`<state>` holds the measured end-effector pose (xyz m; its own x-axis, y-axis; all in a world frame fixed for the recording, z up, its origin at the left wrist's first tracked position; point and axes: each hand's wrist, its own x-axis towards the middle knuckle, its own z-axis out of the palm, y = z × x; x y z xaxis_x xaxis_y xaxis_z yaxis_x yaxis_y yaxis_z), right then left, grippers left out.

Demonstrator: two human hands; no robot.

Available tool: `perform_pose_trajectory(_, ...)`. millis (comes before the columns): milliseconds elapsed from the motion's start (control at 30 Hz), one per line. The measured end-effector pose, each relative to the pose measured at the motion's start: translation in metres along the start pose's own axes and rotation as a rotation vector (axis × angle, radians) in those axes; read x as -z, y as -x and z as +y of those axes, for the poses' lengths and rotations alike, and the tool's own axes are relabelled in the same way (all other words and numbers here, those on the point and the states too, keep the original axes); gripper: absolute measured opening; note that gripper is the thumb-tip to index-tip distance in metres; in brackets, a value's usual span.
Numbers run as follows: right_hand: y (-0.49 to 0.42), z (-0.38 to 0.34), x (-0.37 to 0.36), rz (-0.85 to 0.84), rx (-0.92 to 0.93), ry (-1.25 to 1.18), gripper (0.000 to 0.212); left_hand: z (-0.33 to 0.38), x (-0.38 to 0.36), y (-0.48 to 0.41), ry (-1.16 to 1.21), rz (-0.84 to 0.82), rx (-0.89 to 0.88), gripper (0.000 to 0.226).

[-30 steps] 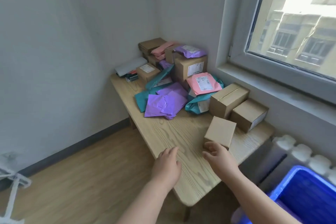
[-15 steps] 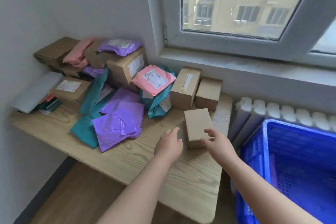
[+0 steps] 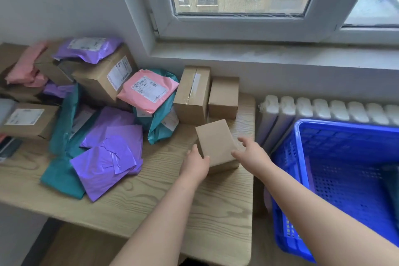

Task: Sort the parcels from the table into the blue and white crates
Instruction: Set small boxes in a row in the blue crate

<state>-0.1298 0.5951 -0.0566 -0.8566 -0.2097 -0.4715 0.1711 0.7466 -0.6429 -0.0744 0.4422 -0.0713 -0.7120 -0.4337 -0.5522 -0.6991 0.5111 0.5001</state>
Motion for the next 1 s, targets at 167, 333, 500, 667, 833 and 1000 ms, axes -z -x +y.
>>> perform_pose_trajectory(167,-0.011,0.0,-0.018,-0.092,-0.066,-0.099,0.058,-0.008,-0.003,-0.019,0.179,-0.106,0.096,0.065)
perform_pose_trajectory(333,-0.014,-0.001,-0.041,-0.05,-0.209,-0.229,0.049,-0.016,0.004,-0.02,0.436,-0.173,0.073,0.045)
perform_pose_trajectory(500,-0.004,-0.005,-0.05,0.05,-0.216,-0.457,0.084,-0.017,0.026,-0.011,0.674,-0.191,0.05,0.027)
perform_pose_trajectory(667,0.006,-0.021,-0.045,0.024,-0.151,-0.585,0.093,-0.007,0.044,-0.008,0.761,-0.2,-0.09,0.036)
perform_pose_trajectory(833,0.009,-0.026,-0.034,0.043,-0.103,-0.525,0.113,0.004,0.062,-0.003,0.892,-0.14,-0.164,0.043)
perform_pose_trajectory(1000,0.019,-0.032,-0.027,0.01,-0.037,-0.534,0.105,0.005,0.072,-0.003,0.92,-0.122,-0.23,0.06)
